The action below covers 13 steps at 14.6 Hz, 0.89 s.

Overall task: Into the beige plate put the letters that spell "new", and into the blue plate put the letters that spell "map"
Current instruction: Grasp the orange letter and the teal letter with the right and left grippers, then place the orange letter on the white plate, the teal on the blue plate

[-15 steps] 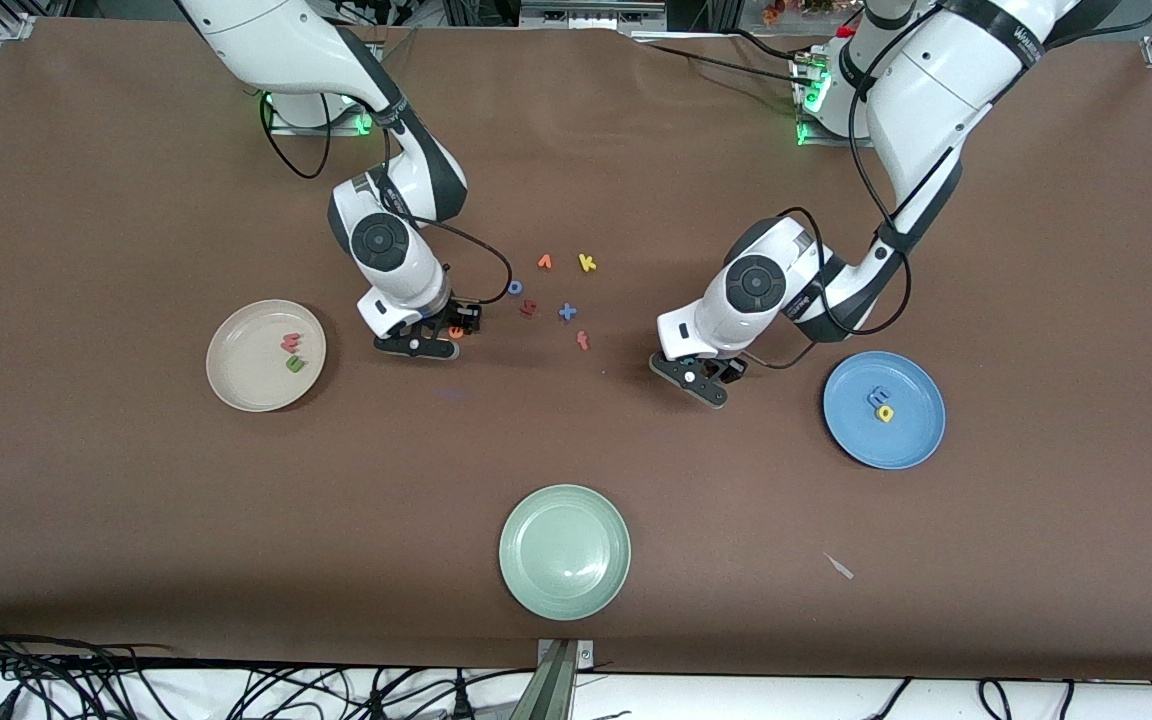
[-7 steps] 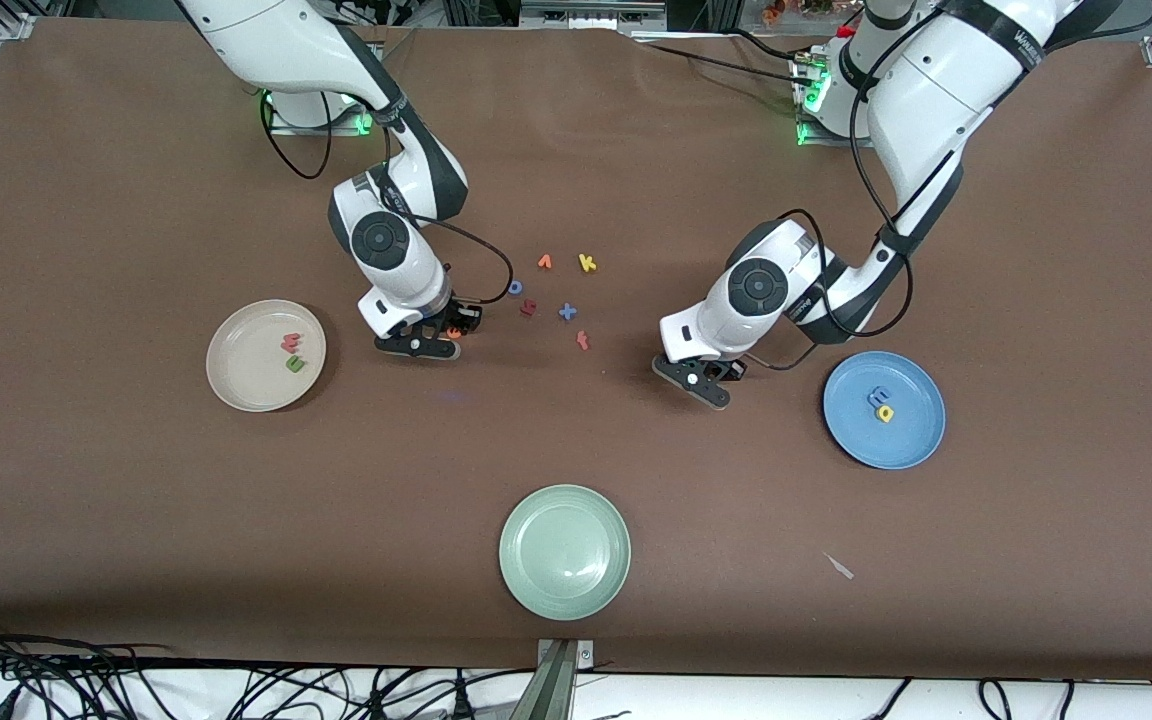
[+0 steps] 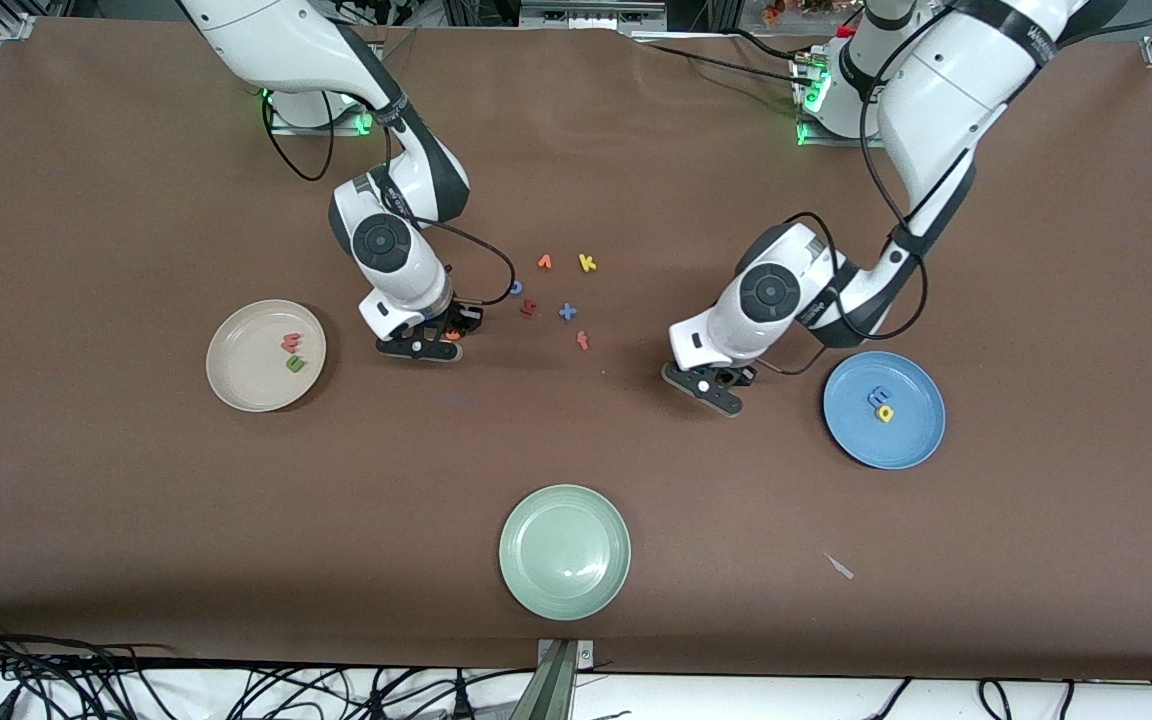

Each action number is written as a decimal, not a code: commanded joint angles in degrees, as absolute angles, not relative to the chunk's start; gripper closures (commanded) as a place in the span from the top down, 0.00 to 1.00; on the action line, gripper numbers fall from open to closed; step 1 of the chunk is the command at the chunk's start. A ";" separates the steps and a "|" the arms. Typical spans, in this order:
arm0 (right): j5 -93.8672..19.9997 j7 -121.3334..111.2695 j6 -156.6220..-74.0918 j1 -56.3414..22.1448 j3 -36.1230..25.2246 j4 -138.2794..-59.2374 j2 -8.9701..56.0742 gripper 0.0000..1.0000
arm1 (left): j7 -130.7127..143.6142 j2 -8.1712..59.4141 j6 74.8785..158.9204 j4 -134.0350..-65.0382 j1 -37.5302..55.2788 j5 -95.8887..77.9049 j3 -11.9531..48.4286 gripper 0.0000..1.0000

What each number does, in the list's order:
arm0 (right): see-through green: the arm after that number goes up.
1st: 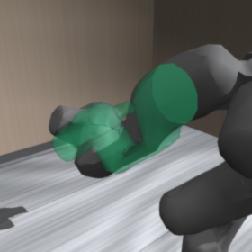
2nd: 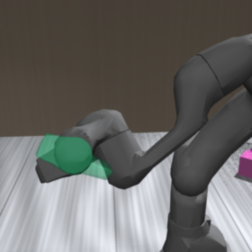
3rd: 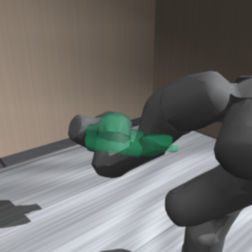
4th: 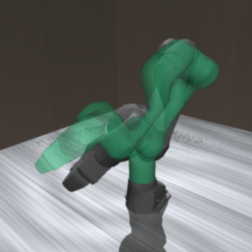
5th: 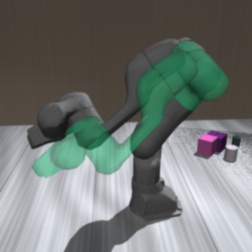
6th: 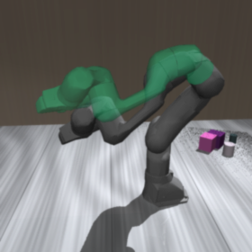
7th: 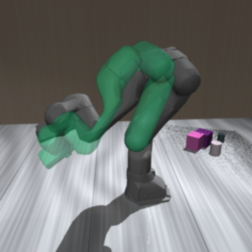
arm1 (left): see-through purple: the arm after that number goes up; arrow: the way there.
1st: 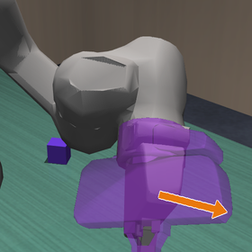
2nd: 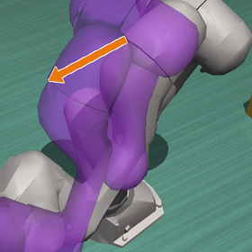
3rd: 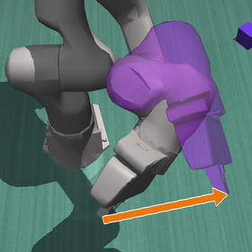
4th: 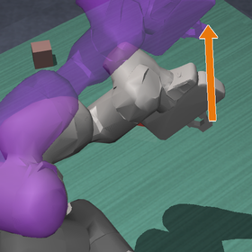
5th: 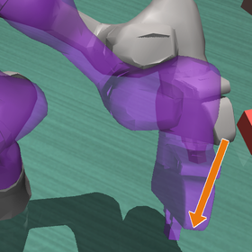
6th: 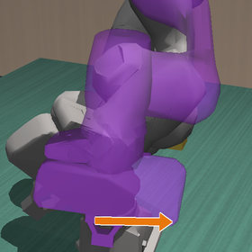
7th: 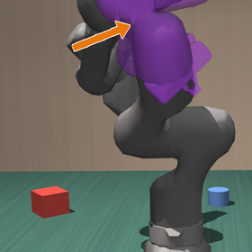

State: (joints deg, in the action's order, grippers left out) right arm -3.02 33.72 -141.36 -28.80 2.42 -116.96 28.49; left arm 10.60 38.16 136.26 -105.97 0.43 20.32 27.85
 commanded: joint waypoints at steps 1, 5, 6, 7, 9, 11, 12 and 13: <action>-2.81 25.18 -130.20 -28.74 -1.30 -112.77 25.32 0.14 | 4.00 34.37 127.56 -103.02 -3.50 21.63 28.48 0.01; -2.81 7.24 -123.94 -28.74 -9.47 -113.47 21.10 0.13 | -11.30 33.84 122.79 -101.42 -11.67 21.53 28.39 0.03; -2.81 3.12 -123.40 -28.74 -11.32 -114.51 20.22 0.13 | -14.91 33.84 122.26 -101.51 -14.65 21.53 28.39 0.04; -2.81 -0.84 -124.09 -28.74 -12.90 -116.09 19.43 0.13 | -18.94 33.92 122.26 -101.60 -16.68 21.53 28.39 0.07; -2.72 -7.52 -125.67 -28.74 -16.68 -118.29 18.73 0.13 | -21.10 34.10 122.17 -101.60 -18.36 21.27 28.39 0.55; -2.81 -13.69 -128.74 -28.74 -20.02 -121.36 18.11 0.13 | -21.27 33.58 120.51 -100.99 -18.02 18.65 28.82 1.00; -2.81 -15.28 -131.81 -28.74 -20.91 -123.64 18.02 0.14 | -20.66 33.40 119.80 -100.73 -18.02 16.81 29.79 1.00; -2.81 -16.34 -135.23 -28.74 -21.61 -125.66 18.10 0.14 | -20.48 33.14 119.62 -100.03 -17.93 16.09 30.32 1.00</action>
